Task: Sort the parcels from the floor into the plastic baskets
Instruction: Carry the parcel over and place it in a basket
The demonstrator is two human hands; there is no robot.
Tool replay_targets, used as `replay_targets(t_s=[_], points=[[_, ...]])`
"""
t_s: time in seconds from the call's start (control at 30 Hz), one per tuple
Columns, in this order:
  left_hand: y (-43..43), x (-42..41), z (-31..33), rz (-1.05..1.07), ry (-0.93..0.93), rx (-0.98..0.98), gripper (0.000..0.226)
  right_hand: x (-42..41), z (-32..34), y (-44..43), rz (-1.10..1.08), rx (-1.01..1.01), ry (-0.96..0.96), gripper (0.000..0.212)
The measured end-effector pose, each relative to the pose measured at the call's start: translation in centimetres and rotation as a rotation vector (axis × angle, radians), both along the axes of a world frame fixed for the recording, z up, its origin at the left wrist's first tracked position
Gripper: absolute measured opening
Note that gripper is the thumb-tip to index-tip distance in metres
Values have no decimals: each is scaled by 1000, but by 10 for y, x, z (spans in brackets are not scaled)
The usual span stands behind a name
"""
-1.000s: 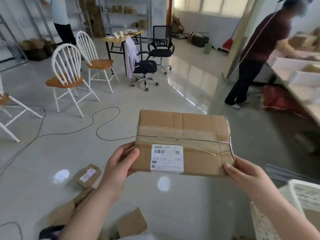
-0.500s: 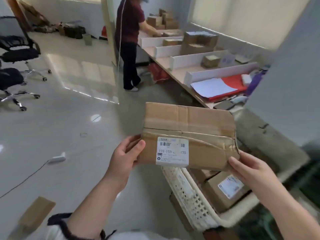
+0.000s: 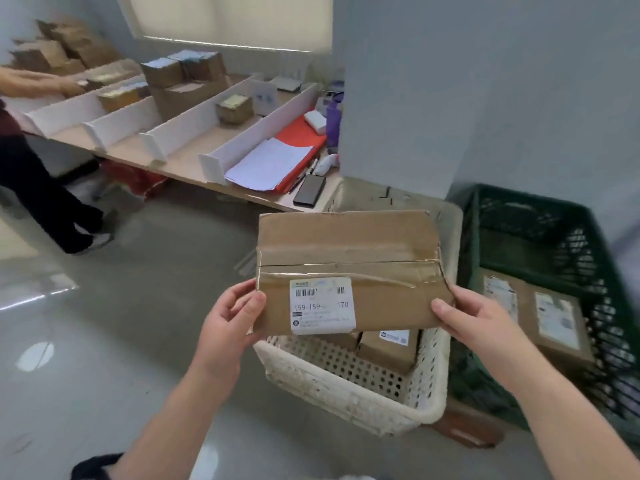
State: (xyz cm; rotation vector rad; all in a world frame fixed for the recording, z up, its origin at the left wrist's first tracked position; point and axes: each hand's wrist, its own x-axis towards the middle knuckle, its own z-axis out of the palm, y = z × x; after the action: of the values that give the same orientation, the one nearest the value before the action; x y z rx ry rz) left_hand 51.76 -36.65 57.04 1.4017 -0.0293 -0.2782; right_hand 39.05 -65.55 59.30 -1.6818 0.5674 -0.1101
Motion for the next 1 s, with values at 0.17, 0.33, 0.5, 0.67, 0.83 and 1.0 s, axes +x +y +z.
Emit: replay_targets(t_s=[0.17,0.33,0.5,0.67,0.83,1.0], points=[[-17,37,-14,-146,49,16,37,-1,-7,10,-148,-53,47,22],[-65,64,-36,-245,130,50,29,0,-16,-14,-269,-51,125,24],[-110,83,-55,-246,153,79,17,17,-36,-51,-336,7,214,30],[-120,116,-66,-268,208,186,13,52,-60,-76,-336,37,303,28],[-112,141,-108,-353,287,540,4,73,-113,-65,-266,52,550,29],[-86,146,-161,-634,462,983,14,76,-182,-24,-149,361,928,57]])
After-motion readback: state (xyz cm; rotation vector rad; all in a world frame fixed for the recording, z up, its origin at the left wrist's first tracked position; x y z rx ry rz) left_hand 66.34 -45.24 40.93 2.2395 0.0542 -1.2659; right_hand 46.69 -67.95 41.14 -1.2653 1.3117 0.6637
